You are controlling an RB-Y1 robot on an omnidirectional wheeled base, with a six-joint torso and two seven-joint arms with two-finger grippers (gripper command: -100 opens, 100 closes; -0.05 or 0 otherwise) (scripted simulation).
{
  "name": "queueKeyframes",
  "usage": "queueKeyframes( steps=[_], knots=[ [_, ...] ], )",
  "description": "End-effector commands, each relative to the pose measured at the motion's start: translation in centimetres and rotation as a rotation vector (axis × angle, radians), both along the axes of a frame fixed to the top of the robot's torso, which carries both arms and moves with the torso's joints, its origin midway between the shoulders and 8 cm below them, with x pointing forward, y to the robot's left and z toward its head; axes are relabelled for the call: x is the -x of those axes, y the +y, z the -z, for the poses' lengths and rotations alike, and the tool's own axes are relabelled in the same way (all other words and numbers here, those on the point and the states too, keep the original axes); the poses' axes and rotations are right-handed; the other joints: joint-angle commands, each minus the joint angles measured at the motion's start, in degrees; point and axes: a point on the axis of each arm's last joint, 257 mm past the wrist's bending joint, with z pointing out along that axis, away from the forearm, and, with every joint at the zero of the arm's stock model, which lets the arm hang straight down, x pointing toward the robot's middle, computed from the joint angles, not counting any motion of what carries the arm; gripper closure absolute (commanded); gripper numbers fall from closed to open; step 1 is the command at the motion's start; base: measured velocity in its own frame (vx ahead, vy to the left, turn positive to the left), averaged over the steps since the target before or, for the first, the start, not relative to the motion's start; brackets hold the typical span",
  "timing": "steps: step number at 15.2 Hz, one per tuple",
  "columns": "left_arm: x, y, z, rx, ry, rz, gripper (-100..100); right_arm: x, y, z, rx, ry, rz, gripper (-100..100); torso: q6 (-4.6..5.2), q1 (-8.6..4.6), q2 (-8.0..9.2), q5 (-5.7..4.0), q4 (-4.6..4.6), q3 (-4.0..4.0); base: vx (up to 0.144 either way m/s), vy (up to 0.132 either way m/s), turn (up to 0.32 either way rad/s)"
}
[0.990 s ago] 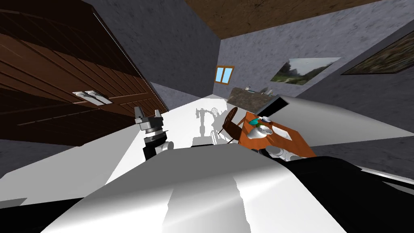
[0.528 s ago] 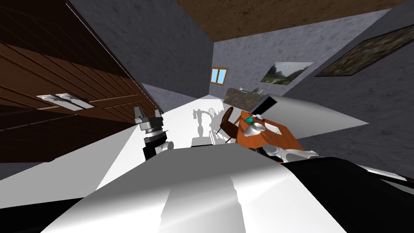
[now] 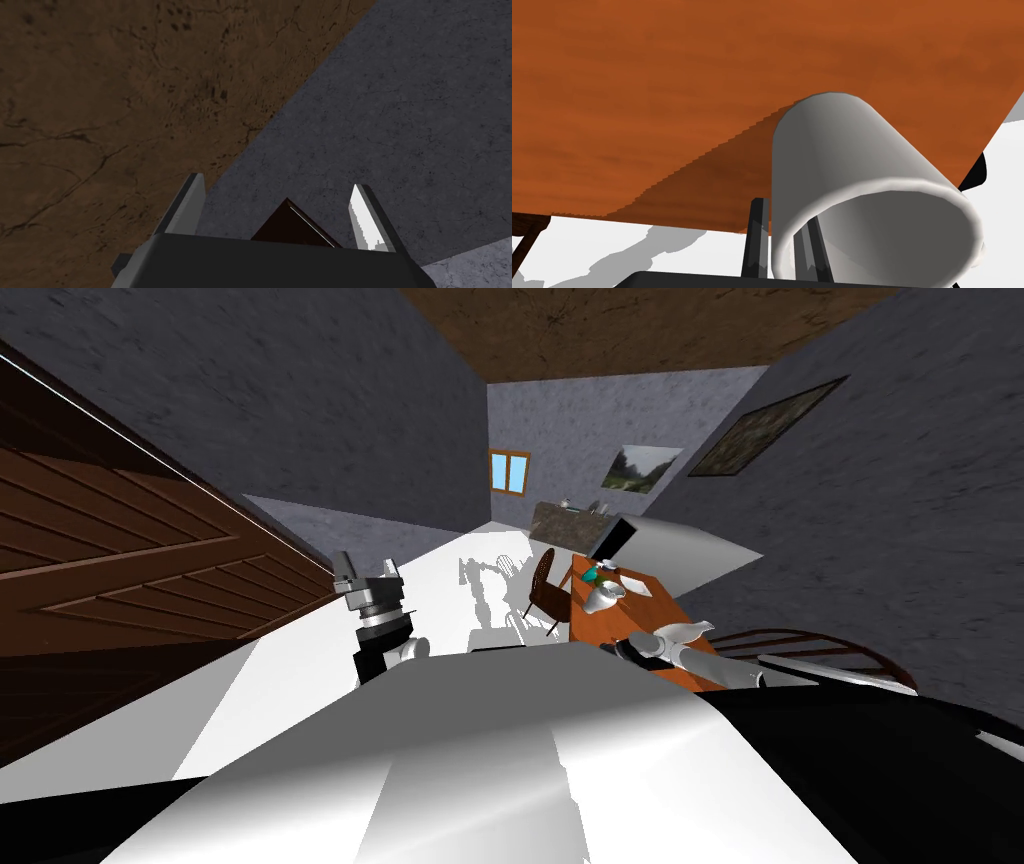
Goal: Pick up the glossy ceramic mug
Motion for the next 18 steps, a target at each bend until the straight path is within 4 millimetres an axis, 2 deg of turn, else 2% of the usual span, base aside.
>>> queueKeyframes(
  steps=[1, 2, 3, 4, 6, 7, 8, 10, 11, 12, 14, 15, 17, 18],
  knots=[
    [0.0, 0.0, 0.0, 0.000, 0.000, 0.000, 0, -1.0, 1.0, 0.2, -0.010, 0.011, -0.055, 100, 0.00, 0.00, 0.00, 0.00, 0.00, 0.00, 0.107, -0.029, -0.543],
    [0.0, 0.0, 0.0, 0.000, 0.000, 0.000, 0, -2.6, 1.2, -0.1, -0.009, -0.013, -0.064, 100, 0.07, -0.07, -0.03, -0.01, -0.03, -0.03, 0.081, -0.012, -0.359],
    [0.0, 0.0, 0.0, 0.000, 0.000, 0.000, 0, -2.9, 1.2, -0.2, -0.009, -0.017, -0.066, 100, -0.04, -0.08, -0.03, 0.00, 0.00, -0.02, 0.047, 0.004, -0.068],
    [0.0, 0.0, 0.0, 0.000, 0.000, 0.000, 0, -2.0, 2.5, 0.3, -0.020, 0.025, -0.129, 100, -0.16, -0.04, 0.01, -0.01, 0.02, 0.01, 0.100, -0.017, -0.255],
    [0.0, 0.0, 0.0, 0.000, 0.000, 0.000, 0, -5.0, 2.7, -0.4, -0.014, -0.019, -0.151, 100, 0.05, -0.07, -0.13, 0.00, -0.04, -0.08, 0.105, -0.003, -0.454],
    [0.0, 0.0, 0.0, 0.000, 0.000, 0.000, 0, -5.0, 2.7, -0.4, -0.014, -0.019, -0.151, 100, -0.03, -0.03, -0.07, 0.02, -0.01, -0.05, 0.039, 0.016, -0.090],
    [0.0, 0.0, 0.0, 0.000, 0.000, 0.000, 0, -4.2, 3.8, 0.0, -0.020, 0.022, -0.217, 100, -0.14, 0.00, 0.01, 0.03, 0.04, 0.02, 0.085, 0.007, -0.308],
    [0.0, 0.0, 0.0, 0.000, 0.000, 0.000, 0, -6.9, 4.0, -0.7, -0.012, -0.019, -0.236, 100, 0.05, 0.01, -0.04, 0.04, 0.00, -0.02, 0.096, 0.013, -0.416],
    [0.0, 0.0, 0.0, 0.000, 0.000, 0.000, 0, -7.1, 4.0, -0.7, -0.012, -0.022, -0.237, 100, -0.08, 0.03, -0.03, 0.07, 0.05, 0.01, 0.043, 0.008, -0.076],
    [0.0, 0.0, 0.0, 0.000, 0.000, 0.000, 0, -6.4, 5.0, -0.4, -0.012, 0.018, -0.304, 100, -0.14, 0.03, 0.05, 0.10, 0.09, 0.06, 0.084, -0.005, -0.305],
    [0.0, 0.0, 0.0, 0.000, 0.000, 0.000, 0, -9.2, 5.3, -1.2, -0.003, -0.025, -0.323, 100, 0.05, -0.01, 0.00, 0.08, 0.04, 0.02, 0.099, 0.009, -0.438],
    [0.0, 0.0, 0.0, 0.000, 0.000, 0.000, 0, -7.8, 6.0, -0.7, -0.001, 0.023, -0.386, 100, -0.05, 0.01, 0.00, 0.10, 0.08, 0.04, 0.117, 0.029, -0.417],
    [0.0, 0.0, 0.0, 0.000, 0.000, 0.000, 0, -10.7, 6.3, -1.7, 0.011, -0.021, -0.406, 100, 0.03, 0.07, -0.11, 0.14, 0.05, -0.02, 0.124, 0.024, -0.439],
    [0.0, 0.0, 0.0, 0.000, 0.000, 0.000, 0, -11.2, 6.3, -1.8, 0.012, -0.029, -0.409, 100, -0.06, 0.05, -0.08, 0.13, 0.08, 0.00, 0.051, 0.014, -0.111]
  ],
)
